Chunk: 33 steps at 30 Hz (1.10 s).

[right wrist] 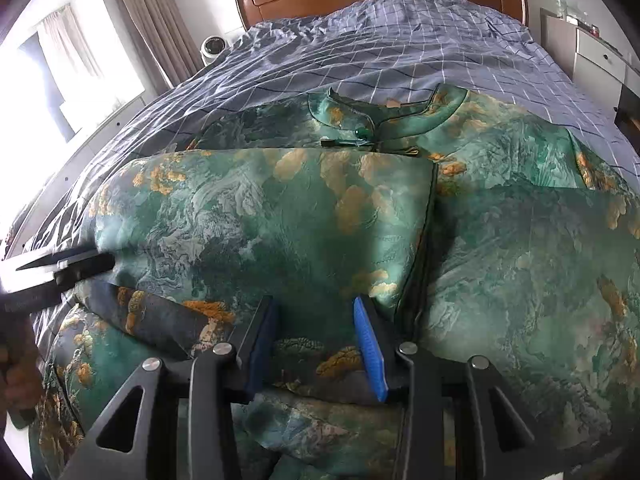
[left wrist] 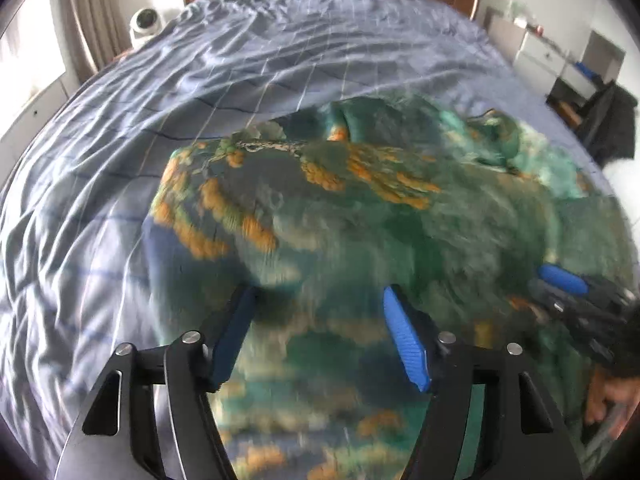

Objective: Fold large clothes

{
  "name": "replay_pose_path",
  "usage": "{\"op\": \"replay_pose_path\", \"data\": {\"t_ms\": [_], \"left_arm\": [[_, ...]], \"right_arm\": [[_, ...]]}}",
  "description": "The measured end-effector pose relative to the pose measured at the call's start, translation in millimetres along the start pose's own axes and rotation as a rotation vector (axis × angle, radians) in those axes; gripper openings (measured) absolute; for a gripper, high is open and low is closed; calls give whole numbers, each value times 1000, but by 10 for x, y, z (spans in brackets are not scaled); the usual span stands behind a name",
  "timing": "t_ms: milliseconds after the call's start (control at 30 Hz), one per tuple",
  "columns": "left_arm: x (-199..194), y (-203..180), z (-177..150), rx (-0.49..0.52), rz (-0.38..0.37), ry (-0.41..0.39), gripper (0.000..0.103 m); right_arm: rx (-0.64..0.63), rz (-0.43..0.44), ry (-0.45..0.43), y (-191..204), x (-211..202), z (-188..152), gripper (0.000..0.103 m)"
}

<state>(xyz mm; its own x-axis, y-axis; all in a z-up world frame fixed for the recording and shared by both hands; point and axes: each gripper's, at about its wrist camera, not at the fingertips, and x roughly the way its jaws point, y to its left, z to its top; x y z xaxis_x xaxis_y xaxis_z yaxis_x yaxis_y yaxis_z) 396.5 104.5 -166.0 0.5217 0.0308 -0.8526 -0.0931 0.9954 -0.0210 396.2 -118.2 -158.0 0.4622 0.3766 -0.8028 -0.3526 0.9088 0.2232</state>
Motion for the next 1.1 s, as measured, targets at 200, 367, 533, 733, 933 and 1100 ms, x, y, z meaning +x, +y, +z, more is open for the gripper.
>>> {"op": "replay_pose_path", "data": {"t_ms": [200, 367, 533, 733, 933, 1100], "left_arm": [[287, 19, 363, -51, -5, 67, 74], [283, 37, 761, -63, 2, 0, 74], [558, 143, 615, -124, -32, 52, 74], [265, 80, 190, -63, -45, 9, 74], [-54, 69, -162, -30, -69, -1, 74], [-157, 82, -344, -20, -80, -5, 74]], "right_arm": [[12, 17, -7, -9, 36, 19, 40], [13, 23, -17, -27, 42, -8, 40], [14, 27, -24, -30, 44, -19, 40], [8, 25, -31, -19, 41, -26, 40], [-5, 7, -32, 13, 47, -25, 40], [-17, -10, -33, 35, 49, -25, 40]]}}
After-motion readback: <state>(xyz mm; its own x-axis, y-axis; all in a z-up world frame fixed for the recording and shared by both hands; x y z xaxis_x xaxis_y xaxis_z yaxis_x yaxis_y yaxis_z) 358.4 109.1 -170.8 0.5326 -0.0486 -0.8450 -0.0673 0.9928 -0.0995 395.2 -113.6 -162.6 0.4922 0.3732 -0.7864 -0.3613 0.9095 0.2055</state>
